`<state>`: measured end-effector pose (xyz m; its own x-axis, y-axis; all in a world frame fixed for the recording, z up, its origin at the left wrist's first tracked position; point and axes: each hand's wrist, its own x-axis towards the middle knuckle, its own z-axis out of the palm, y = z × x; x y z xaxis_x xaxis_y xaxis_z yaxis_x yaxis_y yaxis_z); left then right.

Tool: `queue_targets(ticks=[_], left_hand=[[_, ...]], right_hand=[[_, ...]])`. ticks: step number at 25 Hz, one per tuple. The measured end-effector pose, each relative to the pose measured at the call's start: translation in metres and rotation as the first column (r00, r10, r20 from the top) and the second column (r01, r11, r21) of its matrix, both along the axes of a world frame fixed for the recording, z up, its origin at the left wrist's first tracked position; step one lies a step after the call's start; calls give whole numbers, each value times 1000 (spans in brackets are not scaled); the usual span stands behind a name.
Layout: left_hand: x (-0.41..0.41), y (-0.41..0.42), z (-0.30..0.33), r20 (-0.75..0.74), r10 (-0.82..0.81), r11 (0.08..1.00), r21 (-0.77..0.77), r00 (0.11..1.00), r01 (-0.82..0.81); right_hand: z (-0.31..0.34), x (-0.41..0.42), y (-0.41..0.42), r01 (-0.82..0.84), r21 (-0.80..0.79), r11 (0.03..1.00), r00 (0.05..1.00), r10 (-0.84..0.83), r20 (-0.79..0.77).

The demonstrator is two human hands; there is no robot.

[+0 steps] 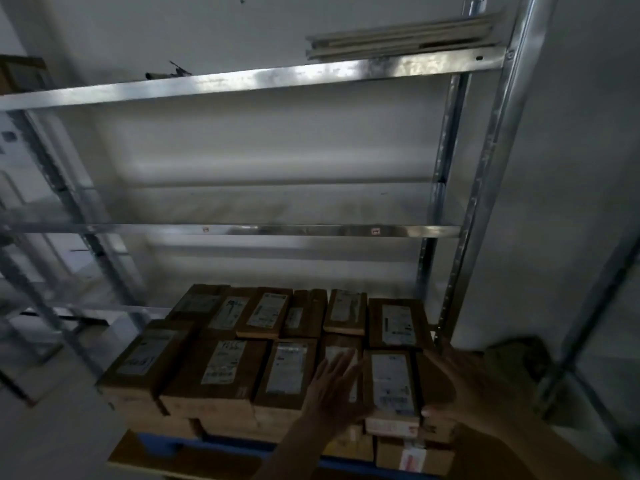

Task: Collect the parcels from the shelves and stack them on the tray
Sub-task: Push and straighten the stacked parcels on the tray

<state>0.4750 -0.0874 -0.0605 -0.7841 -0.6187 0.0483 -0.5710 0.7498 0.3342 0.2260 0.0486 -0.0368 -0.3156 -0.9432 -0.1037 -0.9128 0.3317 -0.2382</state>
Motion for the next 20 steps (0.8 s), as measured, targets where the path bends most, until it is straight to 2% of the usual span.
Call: queue_targets(ticks=[4,8,13,20], left_hand=[[-12,1,-24,75,27,996,-82,997,-21],[-21,2,-47,119,41,997,-73,992,-32],[-31,6,-63,107,-1,998,-70,994,9],[-30,6,-68,58,-6,999,-53,998,9]], right_hand=[[-16,3,2,-62,-82,995,996,67,56],[-36,2,-1,-117,-119,986,987,129,98],[-52,-2,0,-136,-169,976,967,167,190],[-71,-6,-4,-142,-226,964,973,177,145]])
